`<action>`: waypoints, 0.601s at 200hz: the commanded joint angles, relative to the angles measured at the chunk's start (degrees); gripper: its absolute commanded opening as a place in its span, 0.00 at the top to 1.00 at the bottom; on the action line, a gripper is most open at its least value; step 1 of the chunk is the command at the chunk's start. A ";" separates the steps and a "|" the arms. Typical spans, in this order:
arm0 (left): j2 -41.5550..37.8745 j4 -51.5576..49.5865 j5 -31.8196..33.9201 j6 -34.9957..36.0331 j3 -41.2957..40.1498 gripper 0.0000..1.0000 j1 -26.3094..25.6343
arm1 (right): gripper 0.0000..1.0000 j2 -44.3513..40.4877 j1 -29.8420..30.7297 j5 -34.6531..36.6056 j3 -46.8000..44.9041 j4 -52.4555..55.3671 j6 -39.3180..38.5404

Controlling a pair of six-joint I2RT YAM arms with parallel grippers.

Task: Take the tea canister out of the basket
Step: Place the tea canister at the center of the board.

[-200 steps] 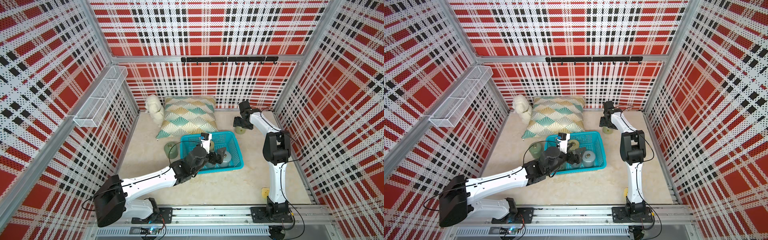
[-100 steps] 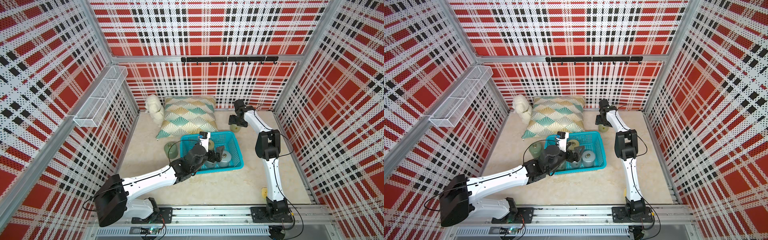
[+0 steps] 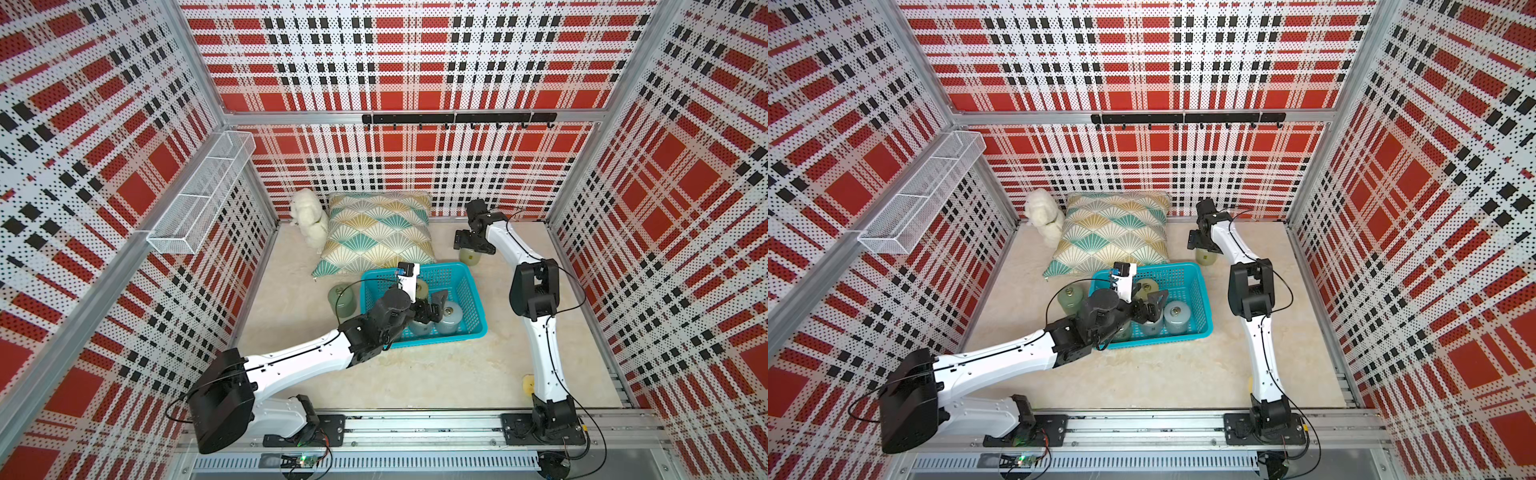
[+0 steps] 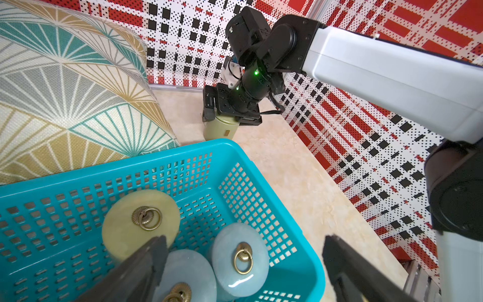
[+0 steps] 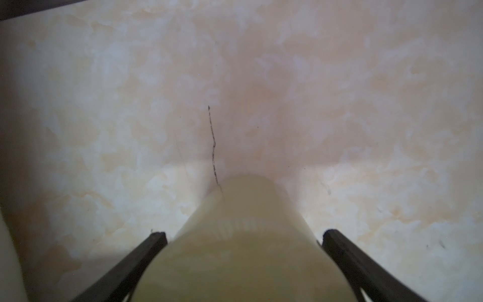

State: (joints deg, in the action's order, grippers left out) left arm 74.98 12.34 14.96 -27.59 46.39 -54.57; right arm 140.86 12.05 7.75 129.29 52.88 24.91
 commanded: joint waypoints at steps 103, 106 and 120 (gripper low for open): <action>-11.73 -6.71 4.36 -4.90 -4.87 0.01 6.64 | 0.00 -29.93 5.81 1.23 -22.02 -8.14 -0.58; -12.31 -7.11 4.76 -5.04 -5.17 0.01 6.73 | 0.00 -30.62 6.20 1.42 -22.61 -8.21 -0.56; -15.23 -8.66 6.29 -5.69 -6.32 0.01 6.93 | 0.00 -33.61 8.75 1.63 -25.71 -9.04 -0.56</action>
State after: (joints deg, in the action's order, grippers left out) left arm 64.05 7.09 17.87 -31.86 41.98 -48.05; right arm 111.22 16.45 8.23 107.81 44.82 24.88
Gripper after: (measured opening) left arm 0.992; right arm 0.999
